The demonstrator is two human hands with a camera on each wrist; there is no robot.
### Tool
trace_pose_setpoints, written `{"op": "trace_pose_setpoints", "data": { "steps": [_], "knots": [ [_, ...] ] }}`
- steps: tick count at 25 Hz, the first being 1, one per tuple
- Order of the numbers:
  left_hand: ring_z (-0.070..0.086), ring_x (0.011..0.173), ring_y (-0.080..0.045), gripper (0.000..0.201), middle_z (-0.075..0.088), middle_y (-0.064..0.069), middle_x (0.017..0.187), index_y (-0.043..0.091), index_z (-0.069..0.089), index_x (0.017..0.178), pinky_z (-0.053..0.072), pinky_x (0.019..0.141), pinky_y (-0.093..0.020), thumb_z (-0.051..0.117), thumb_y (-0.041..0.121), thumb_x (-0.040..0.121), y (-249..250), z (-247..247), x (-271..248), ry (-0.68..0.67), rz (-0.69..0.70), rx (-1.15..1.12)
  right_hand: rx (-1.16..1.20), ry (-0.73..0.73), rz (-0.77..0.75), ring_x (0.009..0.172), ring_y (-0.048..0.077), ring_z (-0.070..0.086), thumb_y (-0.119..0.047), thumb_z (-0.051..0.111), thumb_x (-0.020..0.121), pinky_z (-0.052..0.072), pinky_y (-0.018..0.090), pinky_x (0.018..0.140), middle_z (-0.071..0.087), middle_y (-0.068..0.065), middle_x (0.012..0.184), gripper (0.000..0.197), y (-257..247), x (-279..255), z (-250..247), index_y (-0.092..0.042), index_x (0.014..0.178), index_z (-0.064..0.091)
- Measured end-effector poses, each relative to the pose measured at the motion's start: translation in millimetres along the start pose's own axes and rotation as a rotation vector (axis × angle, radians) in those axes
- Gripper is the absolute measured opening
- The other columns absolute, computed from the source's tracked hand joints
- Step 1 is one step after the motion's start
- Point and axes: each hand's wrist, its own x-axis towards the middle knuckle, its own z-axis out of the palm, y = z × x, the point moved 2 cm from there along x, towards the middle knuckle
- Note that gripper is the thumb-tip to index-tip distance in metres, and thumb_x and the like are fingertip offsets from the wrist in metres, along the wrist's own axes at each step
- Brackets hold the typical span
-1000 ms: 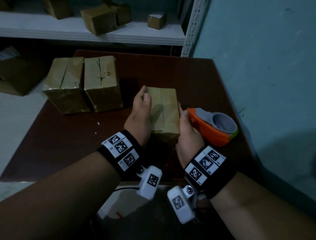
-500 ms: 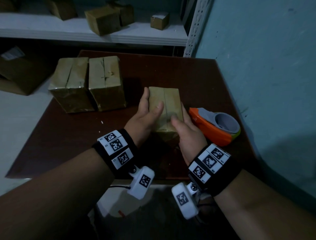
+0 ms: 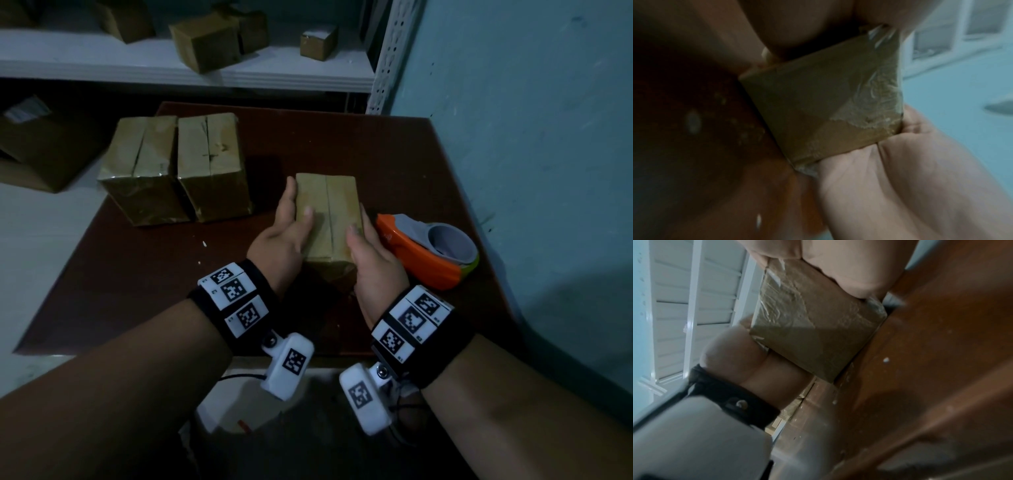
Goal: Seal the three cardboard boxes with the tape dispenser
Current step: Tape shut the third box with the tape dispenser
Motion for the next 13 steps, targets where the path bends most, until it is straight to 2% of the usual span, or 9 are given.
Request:
{"op": "trace_pose_setpoints", "data": {
  "steps": [2,3,5,6,7,8,9,10,13],
  "knots": [
    [0.039,0.144,-0.014,0.070,0.032,0.005,0.167,0.055,0.017,0.161,0.035,0.106,-0.019,0.028,0.080,0.097,3,5,-6,0.058,-0.033,-0.014,-0.019,0.024,0.002,0.117,0.015,0.069,-0.067,0.058,0.092,0.052,0.048,0.107,0.069,-0.014,0.129,0.052,-4,-6,2,-0.064,0.143,0.047],
    [0.040,0.145,-0.016,0.070,0.035,0.006,0.165,0.056,0.022,0.159,0.032,0.108,-0.023,0.020,0.084,0.095,5,7,-9,0.111,-0.052,-0.001,-0.041,0.045,-0.004,0.119,0.012,0.067,-0.067,0.053,0.097,0.051,0.045,0.109,0.067,-0.017,0.131,0.048,-6,-9,1,-0.063,0.145,0.046],
    [0.039,0.148,-0.015,0.057,0.038,0.007,0.164,0.055,0.030,0.157,0.028,0.106,-0.017,0.014,0.069,0.105,9,11,-14,0.218,-0.081,-0.048,-0.092,0.083,-0.023,0.118,0.003,0.062,-0.064,0.043,0.104,0.048,0.034,0.108,0.063,-0.018,0.138,0.048,-9,-14,0,-0.055,0.151,0.044],
    [0.038,0.150,-0.016,0.054,0.038,0.006,0.165,0.052,0.033,0.157,0.027,0.104,-0.013,0.013,0.062,0.108,10,13,-14,0.238,-0.080,-0.086,-0.113,0.089,-0.037,0.111,-0.005,0.060,-0.063,0.040,0.106,0.046,0.025,0.103,0.061,-0.020,0.140,0.049,-10,-16,0,-0.051,0.153,0.044],
    [0.038,0.150,-0.017,0.054,0.038,0.004,0.166,0.050,0.034,0.158,0.025,0.107,-0.012,0.013,0.060,0.109,9,13,-14,0.240,-0.078,-0.107,-0.141,0.082,-0.050,0.104,-0.013,0.056,-0.062,0.038,0.107,0.042,0.017,0.096,0.056,-0.024,0.139,0.051,-12,-16,0,-0.048,0.155,0.044],
    [0.040,0.150,-0.018,0.059,0.039,0.003,0.166,0.048,0.036,0.158,0.025,0.115,-0.018,0.015,0.065,0.105,9,13,-13,0.241,-0.078,-0.120,-0.178,0.080,-0.056,0.098,-0.018,0.051,-0.061,0.037,0.107,0.038,0.011,0.090,0.051,-0.027,0.134,0.052,-14,-15,-1,-0.045,0.157,0.042],
    [0.043,0.148,-0.019,0.069,0.042,0.002,0.164,0.048,0.038,0.157,0.028,0.123,-0.030,0.017,0.076,0.097,9,12,-14,0.233,-0.085,-0.135,-0.208,0.078,-0.049,0.100,-0.017,0.049,-0.061,0.037,0.107,0.035,0.010,0.090,0.047,-0.026,0.131,0.055,-16,-13,-2,-0.041,0.158,0.040],
    [0.046,0.146,-0.020,0.083,0.046,0.003,0.162,0.050,0.041,0.155,0.033,0.124,-0.042,0.019,0.090,0.085,10,10,-16,0.222,-0.115,-0.140,-0.225,0.068,-0.038,0.110,-0.012,0.049,-0.063,0.038,0.105,0.036,0.013,0.096,0.045,-0.024,0.134,0.061,-17,-12,-1,-0.037,0.159,0.039],
    [0.054,0.138,-0.026,0.110,0.054,0.003,0.154,0.056,0.047,0.147,0.041,0.117,-0.054,0.026,0.112,0.055,7,3,-15,0.190,-0.179,-0.179,-0.235,0.035,-0.052,0.148,0.011,0.041,-0.087,0.043,0.087,0.032,0.033,0.123,0.043,-0.009,0.161,0.095,-20,-10,-2,-0.026,0.160,0.039]
  ]
}}
